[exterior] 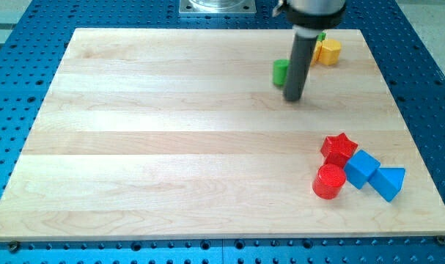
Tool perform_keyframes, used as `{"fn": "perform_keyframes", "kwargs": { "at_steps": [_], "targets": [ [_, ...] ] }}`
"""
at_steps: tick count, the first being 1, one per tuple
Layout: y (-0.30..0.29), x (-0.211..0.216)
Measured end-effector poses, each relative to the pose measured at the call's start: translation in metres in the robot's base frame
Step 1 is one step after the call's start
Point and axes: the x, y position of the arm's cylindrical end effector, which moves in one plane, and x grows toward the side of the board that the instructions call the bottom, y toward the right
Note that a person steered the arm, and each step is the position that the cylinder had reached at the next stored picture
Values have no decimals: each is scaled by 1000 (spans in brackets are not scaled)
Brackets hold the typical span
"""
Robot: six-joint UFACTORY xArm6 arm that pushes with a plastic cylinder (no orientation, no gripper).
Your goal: Place the green circle to the left of the yellow heart
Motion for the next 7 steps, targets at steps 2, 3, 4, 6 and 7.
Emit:
{"fn": "perform_keyframes", "kwargs": {
  "at_steps": [2,3,4,6,7],
  "targets": [
    [-42,50],
    [-65,15],
    [-43,-18],
    [-6,-32],
    [-9,50]
  ]
}}
